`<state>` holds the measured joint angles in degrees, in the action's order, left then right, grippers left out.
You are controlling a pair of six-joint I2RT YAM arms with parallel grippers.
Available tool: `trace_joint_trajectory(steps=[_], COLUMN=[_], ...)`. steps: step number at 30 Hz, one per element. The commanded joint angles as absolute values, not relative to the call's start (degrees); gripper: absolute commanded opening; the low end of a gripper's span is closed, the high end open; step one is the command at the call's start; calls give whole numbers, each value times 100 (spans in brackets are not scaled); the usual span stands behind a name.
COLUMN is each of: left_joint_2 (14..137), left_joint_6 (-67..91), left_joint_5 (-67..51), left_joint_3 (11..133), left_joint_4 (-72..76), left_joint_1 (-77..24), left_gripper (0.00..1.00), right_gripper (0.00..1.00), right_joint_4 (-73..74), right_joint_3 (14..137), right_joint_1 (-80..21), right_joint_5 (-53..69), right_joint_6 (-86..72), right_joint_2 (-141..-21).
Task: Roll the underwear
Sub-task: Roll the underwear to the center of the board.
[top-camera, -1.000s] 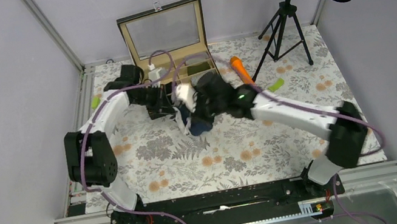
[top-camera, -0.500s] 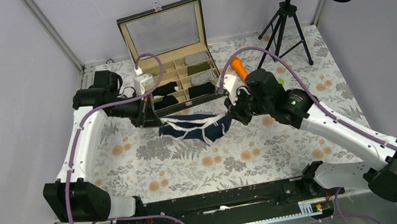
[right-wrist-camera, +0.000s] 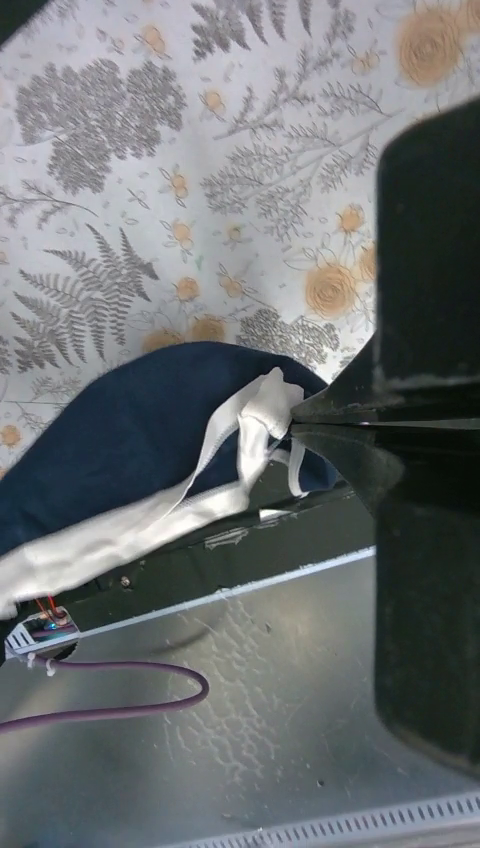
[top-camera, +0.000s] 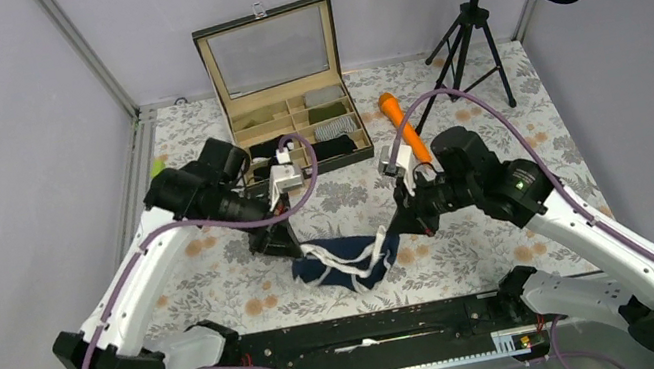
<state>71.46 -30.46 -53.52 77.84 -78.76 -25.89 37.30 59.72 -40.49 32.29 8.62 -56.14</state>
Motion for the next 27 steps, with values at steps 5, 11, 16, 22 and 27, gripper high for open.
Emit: trace_joint_trajectory(steps=[5,11,16,22,27], left_joint_2=[7928,9272,9980,8953,8929], left_joint_6=[-1021,402,891,865,-205], left_joint_5=[-5601,-4490,-3677,-3703,-3774], left_joint_3=[6946,6793,7405,6612,6441], left_joint_4=[-6057,-3440,-3362,-2410,-2489], left_joint_1=[-2052,-1682,-1476,-1589,-2285], left_gripper=[0,11,90,99,99], right_gripper=[0,0,43,63,53], right_joint_4=[3359,2076,2045,2297,2290], right_joint_3=[5308,4702,5508,5216,4785], right_joint_1=[-3251,-1840,-1560,-1564,-1565], right_joint_5=[3088,2923,2587,2024,2574], right_joint_6=[245,483,324,77,-104], right_joint_2=[-5612,-6560,-7896,-7196,-7161])
